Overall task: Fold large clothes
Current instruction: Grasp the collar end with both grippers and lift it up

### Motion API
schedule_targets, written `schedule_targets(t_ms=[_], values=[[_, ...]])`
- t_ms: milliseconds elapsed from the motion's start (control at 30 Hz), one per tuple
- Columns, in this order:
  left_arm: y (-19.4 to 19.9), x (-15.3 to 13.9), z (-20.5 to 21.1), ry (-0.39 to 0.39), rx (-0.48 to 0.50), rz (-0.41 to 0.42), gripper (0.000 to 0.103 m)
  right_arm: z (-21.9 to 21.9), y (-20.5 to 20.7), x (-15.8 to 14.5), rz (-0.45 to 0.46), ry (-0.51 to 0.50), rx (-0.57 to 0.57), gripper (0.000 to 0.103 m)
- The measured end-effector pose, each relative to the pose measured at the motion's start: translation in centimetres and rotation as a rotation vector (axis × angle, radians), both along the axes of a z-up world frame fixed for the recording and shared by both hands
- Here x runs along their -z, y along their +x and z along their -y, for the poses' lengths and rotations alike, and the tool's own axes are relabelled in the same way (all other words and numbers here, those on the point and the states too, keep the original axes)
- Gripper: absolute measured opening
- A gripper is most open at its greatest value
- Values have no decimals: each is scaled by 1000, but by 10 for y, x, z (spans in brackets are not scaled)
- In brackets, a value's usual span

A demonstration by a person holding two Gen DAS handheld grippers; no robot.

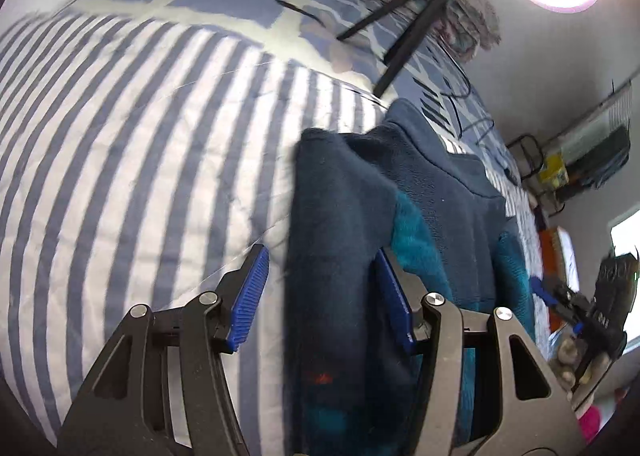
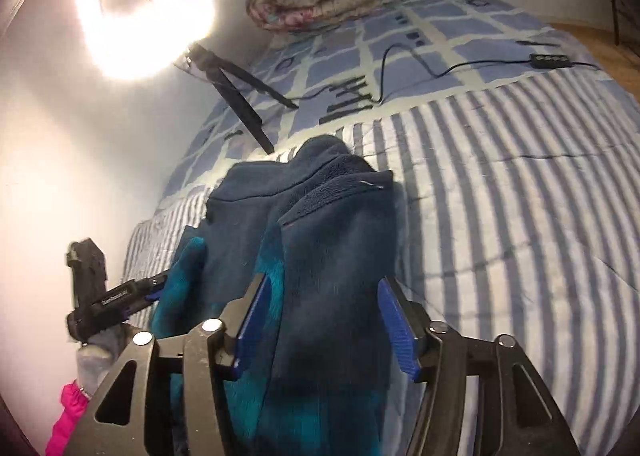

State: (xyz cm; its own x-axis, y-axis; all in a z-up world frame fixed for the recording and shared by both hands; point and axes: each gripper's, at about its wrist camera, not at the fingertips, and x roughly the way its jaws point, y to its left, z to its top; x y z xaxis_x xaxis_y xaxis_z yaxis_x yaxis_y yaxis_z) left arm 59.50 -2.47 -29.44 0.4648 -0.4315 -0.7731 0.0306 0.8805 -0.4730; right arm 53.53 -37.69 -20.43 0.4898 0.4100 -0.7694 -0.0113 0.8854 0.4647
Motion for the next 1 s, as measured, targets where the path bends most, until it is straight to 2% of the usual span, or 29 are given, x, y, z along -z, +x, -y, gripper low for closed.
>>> schedule_targets(t_ms=[33, 67, 100, 133, 167, 233, 400, 500, 700, 1000], values=[[3, 0, 6, 4, 21, 4, 51, -4, 4, 5, -9, -20, 3, 61], [5, 0, 10, 6, 36, 1, 33, -4, 4, 5, -9, -20, 3, 57], [7, 0, 16, 16, 44, -2, 22, -8, 10, 12, -29, -48, 1, 47], [7, 0, 20, 30, 46, 5, 20, -12, 14, 17, -49, -65, -12, 18], [7, 0, 23, 42, 52, 13, 12, -17, 17, 22, -76, -126, -23, 11], [6, -4, 31, 81, 68, 40, 8, -24, 14, 17, -50, -212, -41, 7], [-9, -24, 32, 53, 56, 98, 5, -28, -2, -12, 32, -294, -53, 5], [-22, -44, 31, 40, 53, 140, 5, -27, -13, -39, 91, -275, -43, 5], [-52, -88, 41, 55, 96, 229, 5, -28, -31, -70, 150, -241, -34, 4], [-127, -137, 40, 60, 134, 353, 5, -32, -101, -122, 264, -178, -75, 4]])
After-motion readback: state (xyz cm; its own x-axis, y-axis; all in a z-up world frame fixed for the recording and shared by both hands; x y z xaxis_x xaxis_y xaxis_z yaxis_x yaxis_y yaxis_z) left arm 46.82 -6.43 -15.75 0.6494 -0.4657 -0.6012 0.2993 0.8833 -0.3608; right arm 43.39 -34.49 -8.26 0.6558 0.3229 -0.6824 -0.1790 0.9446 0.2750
